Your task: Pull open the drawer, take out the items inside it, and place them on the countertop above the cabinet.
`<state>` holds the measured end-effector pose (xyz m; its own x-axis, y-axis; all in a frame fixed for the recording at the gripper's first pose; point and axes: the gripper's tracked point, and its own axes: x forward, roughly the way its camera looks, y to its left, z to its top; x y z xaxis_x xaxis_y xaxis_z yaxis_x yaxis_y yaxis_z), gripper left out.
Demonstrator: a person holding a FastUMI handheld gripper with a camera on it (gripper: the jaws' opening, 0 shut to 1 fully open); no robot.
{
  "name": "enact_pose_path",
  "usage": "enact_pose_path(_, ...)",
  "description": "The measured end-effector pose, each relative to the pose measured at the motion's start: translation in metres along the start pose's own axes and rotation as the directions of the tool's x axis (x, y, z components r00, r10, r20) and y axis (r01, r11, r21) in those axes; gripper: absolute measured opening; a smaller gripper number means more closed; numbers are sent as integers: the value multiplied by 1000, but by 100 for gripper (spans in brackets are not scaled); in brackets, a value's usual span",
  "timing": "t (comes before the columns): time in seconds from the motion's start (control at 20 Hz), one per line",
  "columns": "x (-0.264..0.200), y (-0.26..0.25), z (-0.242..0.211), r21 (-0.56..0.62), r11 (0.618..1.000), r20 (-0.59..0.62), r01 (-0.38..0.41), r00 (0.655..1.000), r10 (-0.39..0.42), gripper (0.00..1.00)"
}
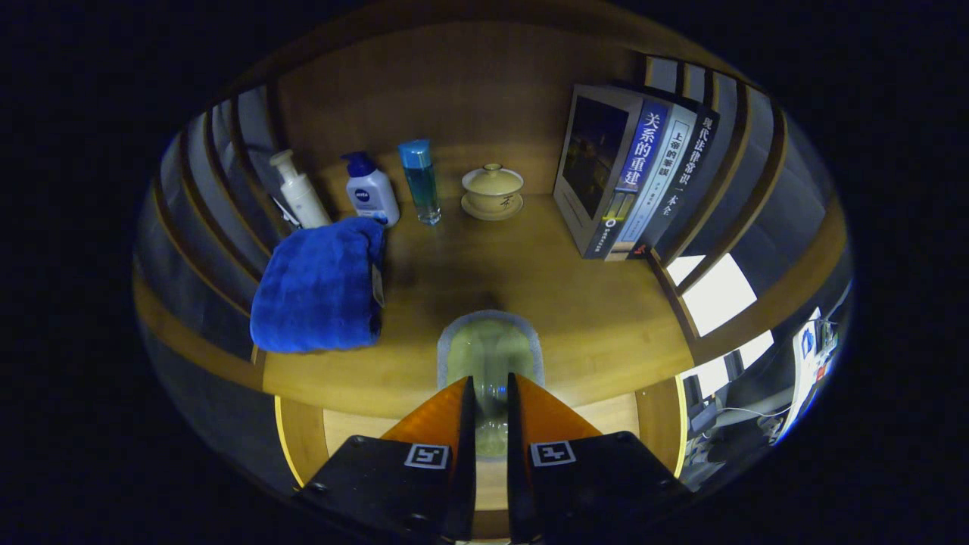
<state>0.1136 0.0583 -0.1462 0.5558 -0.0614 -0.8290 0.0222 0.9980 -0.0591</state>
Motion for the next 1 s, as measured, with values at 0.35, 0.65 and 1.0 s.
enact_pose_path(0.35,32,2,21,24,1000,28,18,999,-18,26)
enact_pose_path(0.65,33,-2,23,27,999,38,36,999,-37,32)
enact_pose_path(1.0,23,-2,26,7,999,106,36,994,-37,80)
